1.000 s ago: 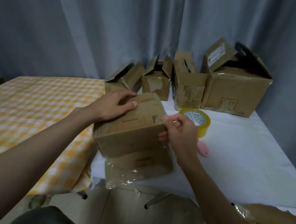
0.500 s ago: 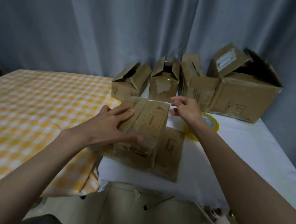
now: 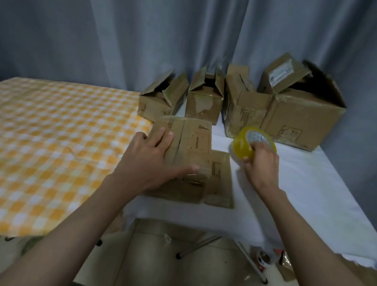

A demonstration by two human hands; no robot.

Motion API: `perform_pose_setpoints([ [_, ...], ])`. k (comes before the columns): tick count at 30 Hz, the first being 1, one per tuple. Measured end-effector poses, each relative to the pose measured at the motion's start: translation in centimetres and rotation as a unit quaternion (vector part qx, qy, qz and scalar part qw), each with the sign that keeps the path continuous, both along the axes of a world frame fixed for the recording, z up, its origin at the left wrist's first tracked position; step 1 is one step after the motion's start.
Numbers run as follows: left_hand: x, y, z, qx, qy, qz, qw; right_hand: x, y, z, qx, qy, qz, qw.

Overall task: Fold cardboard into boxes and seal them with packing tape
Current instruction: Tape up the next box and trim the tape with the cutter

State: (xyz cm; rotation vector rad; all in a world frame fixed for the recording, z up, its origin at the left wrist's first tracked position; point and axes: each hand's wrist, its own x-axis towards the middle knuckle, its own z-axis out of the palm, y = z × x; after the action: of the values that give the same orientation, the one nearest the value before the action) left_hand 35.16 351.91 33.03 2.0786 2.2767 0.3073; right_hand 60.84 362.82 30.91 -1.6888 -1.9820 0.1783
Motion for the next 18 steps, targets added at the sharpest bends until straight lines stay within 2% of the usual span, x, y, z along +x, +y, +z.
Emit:
perform_pose_setpoints([
  [3,1.9,0.4,0.1,-0.019,-0.003,0.023,1.000,0.3,-1.6,2.1,0.041,0.073,0.023,0.996],
  [6,3.1,0.8,0.5,-0.013,0.012,0.030,0.999,0.5,-3.5,4.3,0.026,0.123,0.056,0.990],
  [9,4.0,0.8,1.8,0.066,0.021,-0.028,0.997,1.2,-5.7,5.1,0.014,0.134,0.076,0.988],
  [10,4.4,0.8,2.4,0.107,-0.005,-0.059,0.992,1.4,-6.3,5.4,0.012,0.136,0.082,0.987],
  [13,6.5,0.4,3.4,0.194,-0.160,-0.143,0.957,2.3,-8.1,6.6,-0.005,0.107,0.112,0.988],
  [15,7.9,0.0,3.9,0.206,-0.232,-0.178,0.934,3.0,-9.2,7.3,-0.024,0.079,0.135,0.987],
  [18,9.3,-0.5,4.5,0.183,-0.289,-0.203,0.917,3.9,-10.9,8.0,-0.062,0.078,0.164,0.981],
])
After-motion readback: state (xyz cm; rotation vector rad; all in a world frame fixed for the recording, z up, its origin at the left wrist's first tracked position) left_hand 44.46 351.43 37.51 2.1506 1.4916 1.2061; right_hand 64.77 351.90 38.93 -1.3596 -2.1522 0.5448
